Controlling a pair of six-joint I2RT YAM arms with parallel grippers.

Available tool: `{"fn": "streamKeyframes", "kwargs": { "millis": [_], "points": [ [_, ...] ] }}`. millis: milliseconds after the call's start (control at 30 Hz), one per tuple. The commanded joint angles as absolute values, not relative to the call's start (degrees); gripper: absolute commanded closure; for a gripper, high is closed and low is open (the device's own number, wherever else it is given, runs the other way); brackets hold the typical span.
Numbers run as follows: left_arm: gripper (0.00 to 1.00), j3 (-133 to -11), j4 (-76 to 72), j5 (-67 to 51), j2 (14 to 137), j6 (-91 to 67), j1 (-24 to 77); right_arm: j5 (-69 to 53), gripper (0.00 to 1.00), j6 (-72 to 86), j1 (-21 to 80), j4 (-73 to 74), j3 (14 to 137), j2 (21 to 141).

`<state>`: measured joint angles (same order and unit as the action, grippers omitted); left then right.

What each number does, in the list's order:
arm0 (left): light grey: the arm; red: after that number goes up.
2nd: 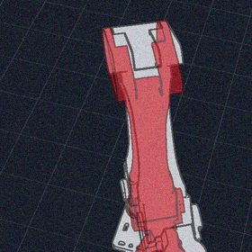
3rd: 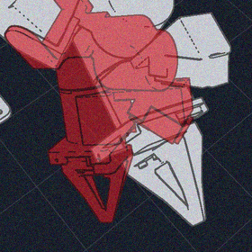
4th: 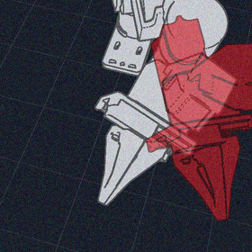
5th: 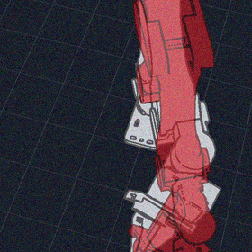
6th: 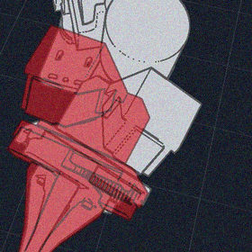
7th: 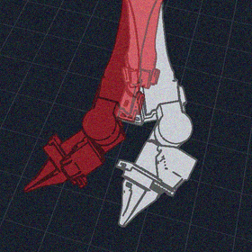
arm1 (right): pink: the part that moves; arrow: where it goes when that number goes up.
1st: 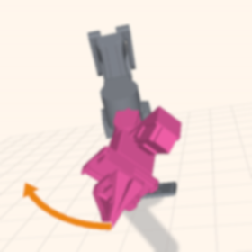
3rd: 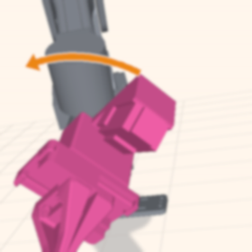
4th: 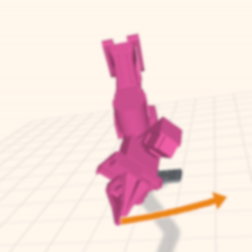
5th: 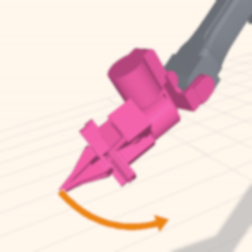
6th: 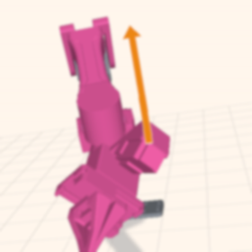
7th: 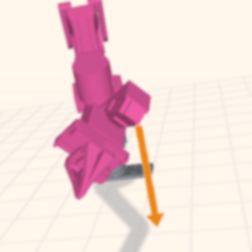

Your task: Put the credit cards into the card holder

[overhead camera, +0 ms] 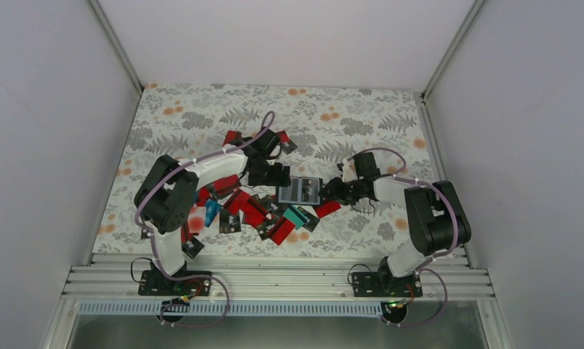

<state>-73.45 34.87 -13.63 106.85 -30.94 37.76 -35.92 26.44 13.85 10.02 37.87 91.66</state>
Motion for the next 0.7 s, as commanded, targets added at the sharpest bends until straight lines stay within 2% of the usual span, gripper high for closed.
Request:
{"fn": "streamKeyframes", "kwargs": {
  "millis": [0,233,667],
  "points": [
    [0.09,-72.6,34.1,-16.7,109.2,-27.6,36.8,-35.1,0.66,25.5,14.1,11.2,38.8,93.5],
    [0.09,-70.5,28.4,-25.5,112.4,-29.3,35.8,-35.3,0.67,25.1,14.1,11.6,39.5,94.4],
    [0.11,-67.0,20.9,-33.7,112.0,-34.2,35.9,-36.1,0.67,24.9,14.1,11.6,40.0,94.8]
  ]
}}
